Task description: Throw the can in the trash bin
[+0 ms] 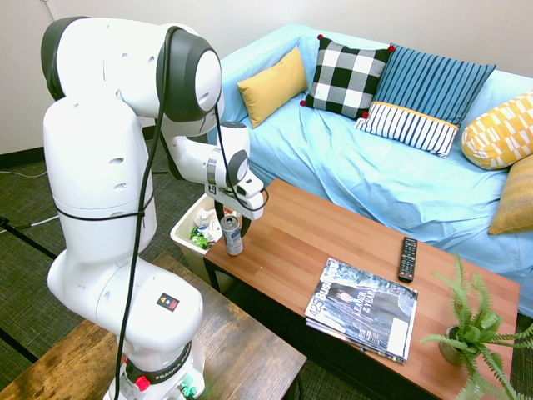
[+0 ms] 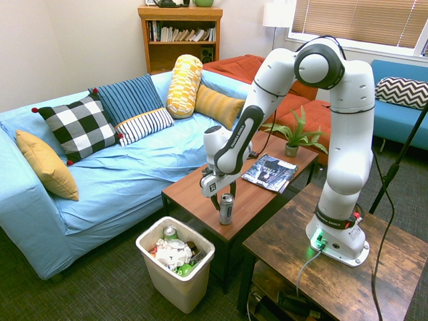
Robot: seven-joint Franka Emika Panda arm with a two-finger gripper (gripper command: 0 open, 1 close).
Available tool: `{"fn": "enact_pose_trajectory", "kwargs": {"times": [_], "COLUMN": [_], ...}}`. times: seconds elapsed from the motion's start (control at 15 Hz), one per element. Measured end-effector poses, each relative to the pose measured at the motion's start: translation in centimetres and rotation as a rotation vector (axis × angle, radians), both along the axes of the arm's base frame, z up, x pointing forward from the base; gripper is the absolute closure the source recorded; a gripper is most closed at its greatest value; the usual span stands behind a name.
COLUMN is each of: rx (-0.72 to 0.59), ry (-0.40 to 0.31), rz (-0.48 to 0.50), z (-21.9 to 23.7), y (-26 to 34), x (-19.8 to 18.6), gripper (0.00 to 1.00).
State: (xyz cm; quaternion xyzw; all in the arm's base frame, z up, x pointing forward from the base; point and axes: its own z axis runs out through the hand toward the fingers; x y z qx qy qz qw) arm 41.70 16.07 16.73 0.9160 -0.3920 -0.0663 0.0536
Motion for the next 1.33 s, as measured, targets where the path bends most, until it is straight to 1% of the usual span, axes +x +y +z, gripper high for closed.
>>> {"fn": "enact_pose_trajectory", "kwargs": {"times": [0.6, 0.87, 1.07, 1.33], "rx": [0.001, 0.003, 0.003, -0.051], "ry": [0.031, 0.029, 0.004, -0.075], "rz": [0.012, 0.013, 0.039, 0.107], "z": [-1.3, -1.3, 0.5, 6.3], "y": [0.0, -0.4, 1.1, 7.4], "x": [-0.4, 0.4, 1.7, 3.2], "gripper": [1.00, 1.00, 1.00, 1.00]}}
